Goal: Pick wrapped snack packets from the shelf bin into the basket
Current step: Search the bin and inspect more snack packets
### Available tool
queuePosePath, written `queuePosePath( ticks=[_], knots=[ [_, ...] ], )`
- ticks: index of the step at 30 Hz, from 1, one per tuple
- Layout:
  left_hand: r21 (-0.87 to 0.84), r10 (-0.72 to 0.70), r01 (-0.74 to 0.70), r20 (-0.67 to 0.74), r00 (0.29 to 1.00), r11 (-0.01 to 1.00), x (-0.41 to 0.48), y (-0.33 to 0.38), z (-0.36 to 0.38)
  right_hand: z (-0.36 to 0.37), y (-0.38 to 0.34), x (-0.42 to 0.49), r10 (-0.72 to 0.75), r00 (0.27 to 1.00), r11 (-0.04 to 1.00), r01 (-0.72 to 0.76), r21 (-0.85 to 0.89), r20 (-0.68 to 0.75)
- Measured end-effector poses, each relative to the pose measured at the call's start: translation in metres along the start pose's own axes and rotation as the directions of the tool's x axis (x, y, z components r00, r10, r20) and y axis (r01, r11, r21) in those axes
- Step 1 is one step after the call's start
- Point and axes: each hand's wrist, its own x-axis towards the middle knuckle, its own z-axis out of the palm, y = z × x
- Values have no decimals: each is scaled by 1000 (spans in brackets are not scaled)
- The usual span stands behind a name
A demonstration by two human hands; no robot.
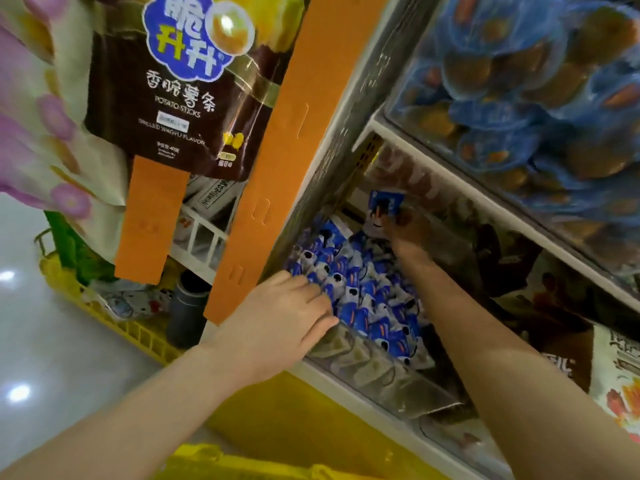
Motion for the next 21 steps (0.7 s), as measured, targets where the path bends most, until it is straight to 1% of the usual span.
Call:
queuePosePath(
  ticks=[2,5,7,13,16,19,21],
  knots=[
    [-22,27,-27,-18,999,999,-1,-3,5,11,5,14,-5,1000,997,6,-71,12],
    [-39,46,-47,-21,999,998,-1,-7,9,26,12,23,-30,997,990,40,-134,76],
    [-41,56,-57,-29,998,998,-1,-7,11,32,12,28,-48,994,980,65,-187,94],
    [-36,63,-65,-47,997,997,0,-8,13,35,11,39,-37,990,956,73,-283,133],
    [-27,65,-66,-57,996,997,0,-8,14,38,12,37,-16,979,953,75,-293,201],
    [-29,66,-68,-71,995,997,-1,-8,15,39,14,36,-19,964,964,88,-251,265],
    [-32,64,-66,-70,995,997,-1,-9,15,34,17,37,-54,945,956,142,-258,323]
  ],
)
